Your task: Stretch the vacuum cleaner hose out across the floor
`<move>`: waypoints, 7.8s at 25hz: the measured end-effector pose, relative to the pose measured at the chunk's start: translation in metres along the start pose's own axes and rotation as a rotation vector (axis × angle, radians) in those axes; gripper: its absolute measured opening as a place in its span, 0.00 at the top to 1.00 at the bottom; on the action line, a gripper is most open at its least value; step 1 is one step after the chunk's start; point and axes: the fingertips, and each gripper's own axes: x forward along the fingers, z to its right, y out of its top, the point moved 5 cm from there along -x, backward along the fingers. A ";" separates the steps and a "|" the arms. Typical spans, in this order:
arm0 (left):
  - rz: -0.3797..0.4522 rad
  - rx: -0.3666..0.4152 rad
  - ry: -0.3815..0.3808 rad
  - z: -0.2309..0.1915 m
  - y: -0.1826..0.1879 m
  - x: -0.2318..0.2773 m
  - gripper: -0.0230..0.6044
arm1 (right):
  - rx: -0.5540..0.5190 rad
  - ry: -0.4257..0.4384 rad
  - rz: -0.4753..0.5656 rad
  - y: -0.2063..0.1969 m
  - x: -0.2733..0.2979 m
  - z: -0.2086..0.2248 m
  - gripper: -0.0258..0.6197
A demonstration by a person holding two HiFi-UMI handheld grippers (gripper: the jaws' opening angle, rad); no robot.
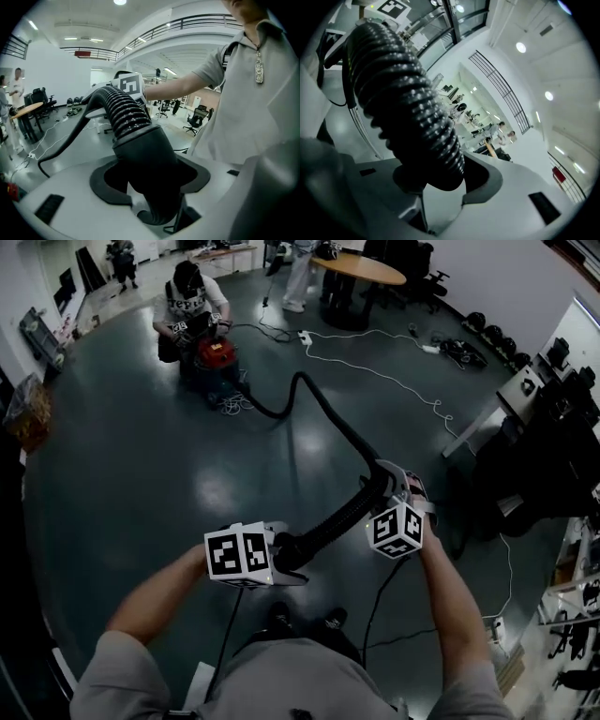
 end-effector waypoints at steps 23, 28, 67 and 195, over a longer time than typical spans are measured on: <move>-0.340 0.060 -0.038 0.099 0.055 0.210 0.60 | 0.399 0.222 -0.357 -0.245 -0.230 -0.134 0.68; -0.351 0.033 -0.065 0.147 0.061 0.232 0.60 | 0.457 0.381 -0.384 -0.264 -0.275 -0.185 0.68; -0.339 -0.047 0.057 0.405 -0.013 0.230 0.61 | 0.743 0.378 -0.449 -0.265 -0.471 -0.354 0.62; -0.387 -0.604 1.165 0.906 -0.202 0.512 0.70 | -0.501 1.644 0.021 -0.172 -0.763 -0.850 0.81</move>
